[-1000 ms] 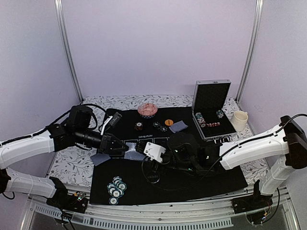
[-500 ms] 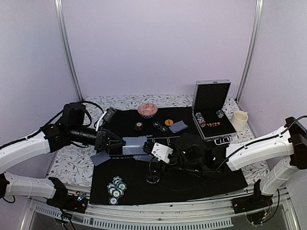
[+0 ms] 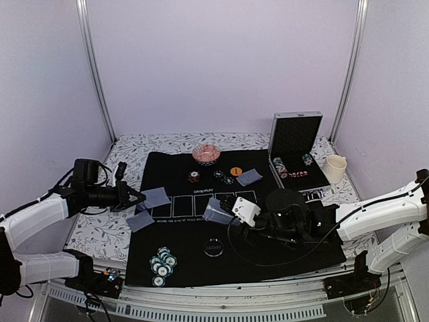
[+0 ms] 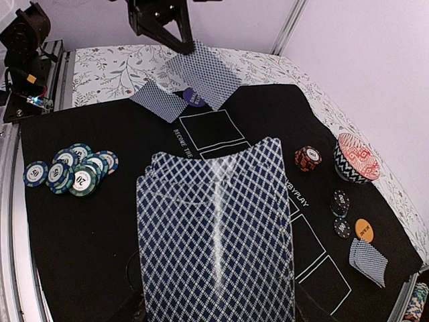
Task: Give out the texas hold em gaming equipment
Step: Pick up the poker card from the face-down deck piles, then distribute the poker card in the small blind area.
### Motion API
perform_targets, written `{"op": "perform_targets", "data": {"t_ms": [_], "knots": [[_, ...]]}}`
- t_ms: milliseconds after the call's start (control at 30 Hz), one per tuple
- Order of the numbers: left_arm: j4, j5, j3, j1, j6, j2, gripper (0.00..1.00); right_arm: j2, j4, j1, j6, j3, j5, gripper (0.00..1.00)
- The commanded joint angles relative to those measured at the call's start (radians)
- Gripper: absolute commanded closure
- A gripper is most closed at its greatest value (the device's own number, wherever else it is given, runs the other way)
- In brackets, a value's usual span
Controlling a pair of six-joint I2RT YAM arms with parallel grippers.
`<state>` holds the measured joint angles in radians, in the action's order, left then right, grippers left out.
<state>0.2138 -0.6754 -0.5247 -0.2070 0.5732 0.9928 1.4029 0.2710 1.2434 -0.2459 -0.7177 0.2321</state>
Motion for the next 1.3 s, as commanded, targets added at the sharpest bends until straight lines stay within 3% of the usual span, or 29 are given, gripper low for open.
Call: {"op": "perform_targets", "data": {"t_ms": [0, 267, 900, 1033, 1267], "knots": [[0.138, 0.103, 0.04, 0.055, 0.026, -0.019, 1.0, -0.042, 0.007, -0.003, 0.019, 0.012, 0.012, 0.51], [0.264, 0.288, 0.079, 0.069, 0.127, -0.08, 1.0, -0.05, 0.007, -0.002, 0.013, 0.019, -0.009, 0.51], [0.368, 0.424, 0.127, 0.069, 0.248, -0.115, 1.0, -0.099, 0.004, -0.002, 0.017, 0.034, -0.023, 0.51], [0.383, 0.466, 0.11, 0.07, 0.255, -0.102, 0.79, -0.099, -0.008, -0.001, 0.017, 0.022, -0.031, 0.51], [0.452, 0.581, 0.047, 0.07, 0.283, -0.107, 0.78, -0.089, -0.024, -0.002, 0.021, 0.007, -0.036, 0.51]]}}
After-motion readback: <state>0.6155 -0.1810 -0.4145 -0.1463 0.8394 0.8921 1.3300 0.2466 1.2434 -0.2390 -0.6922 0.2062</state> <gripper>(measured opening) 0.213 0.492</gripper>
